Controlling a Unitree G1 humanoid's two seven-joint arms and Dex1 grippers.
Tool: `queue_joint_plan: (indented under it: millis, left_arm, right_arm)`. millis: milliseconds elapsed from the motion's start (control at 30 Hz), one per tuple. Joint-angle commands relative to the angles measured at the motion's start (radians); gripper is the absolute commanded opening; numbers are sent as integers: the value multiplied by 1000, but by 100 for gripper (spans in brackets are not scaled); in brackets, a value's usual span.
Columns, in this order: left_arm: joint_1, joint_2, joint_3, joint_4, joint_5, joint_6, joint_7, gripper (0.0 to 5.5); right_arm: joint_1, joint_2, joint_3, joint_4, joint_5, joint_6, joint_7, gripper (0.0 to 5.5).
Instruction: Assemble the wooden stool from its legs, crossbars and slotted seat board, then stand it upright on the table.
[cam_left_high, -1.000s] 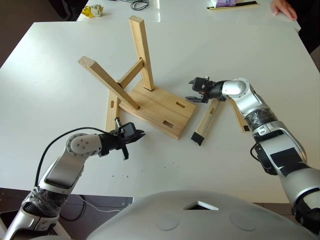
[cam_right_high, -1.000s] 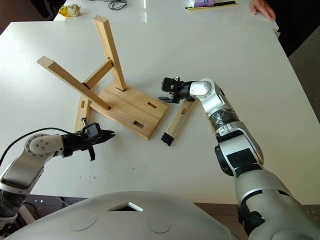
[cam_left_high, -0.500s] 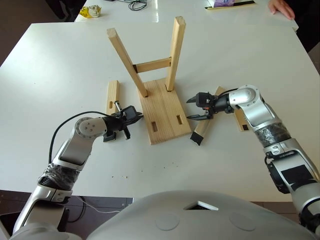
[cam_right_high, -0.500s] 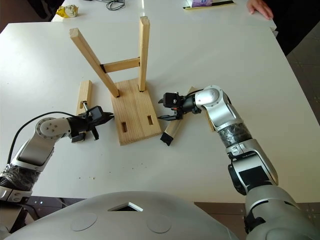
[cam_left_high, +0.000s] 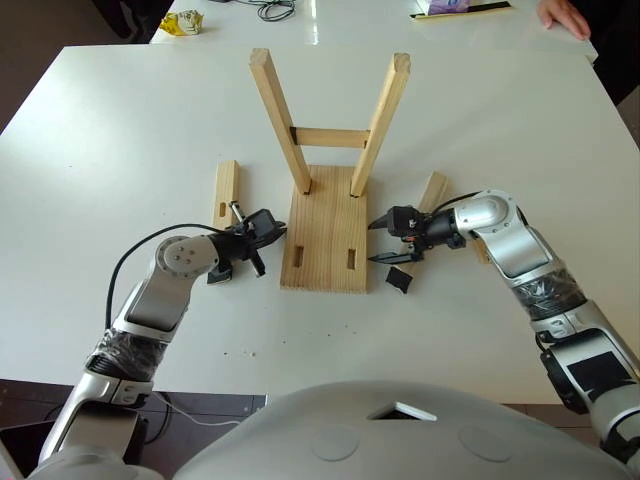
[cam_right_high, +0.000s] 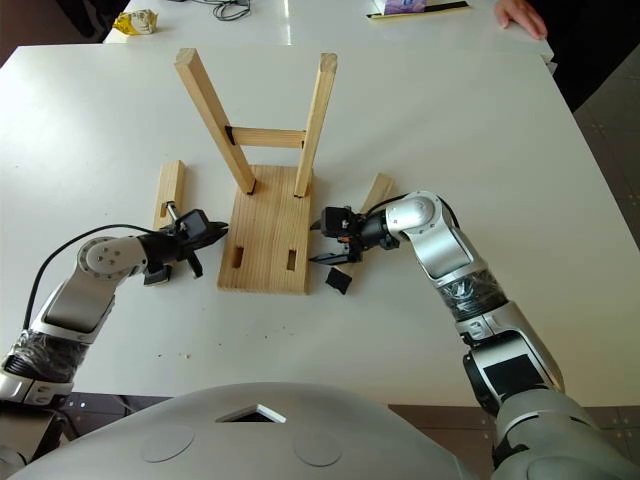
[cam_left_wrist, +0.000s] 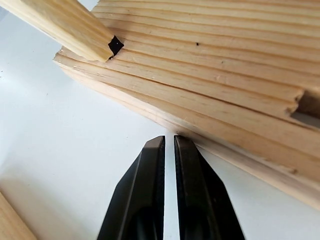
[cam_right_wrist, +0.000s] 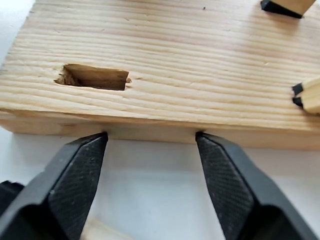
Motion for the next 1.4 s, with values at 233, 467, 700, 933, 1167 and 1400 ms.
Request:
queue_joint_plan:
  millis: [233,467,700,933,1167,1400]
  left_arm:
    - [31,-37,35,-59,-45,22,10,37]
    - [144,-111,227,-393,-207,185,118,37]
    - [341,-195,268,-593,-275,283,251,37]
    - [270,-275,333,-585,-349,241,319,37]
    - [158,-571,235,-646,-280,263,686,37]
    - [146,-641,49,-690,-70,302,866,54]
  right_arm:
    - [-29,31,-36,-24,46,35,-27,327]
    - [-57,-45,-302,-251,288,295,-43,327]
    - [17,-99,-392,-397,387,434,-140,327]
    - [61,-112,-416,-218,212,389,-415,327]
    - [180,-72,-428,-343,198,527,-569,327]
    - [227,43,-510,-633,248,959,-765,327]
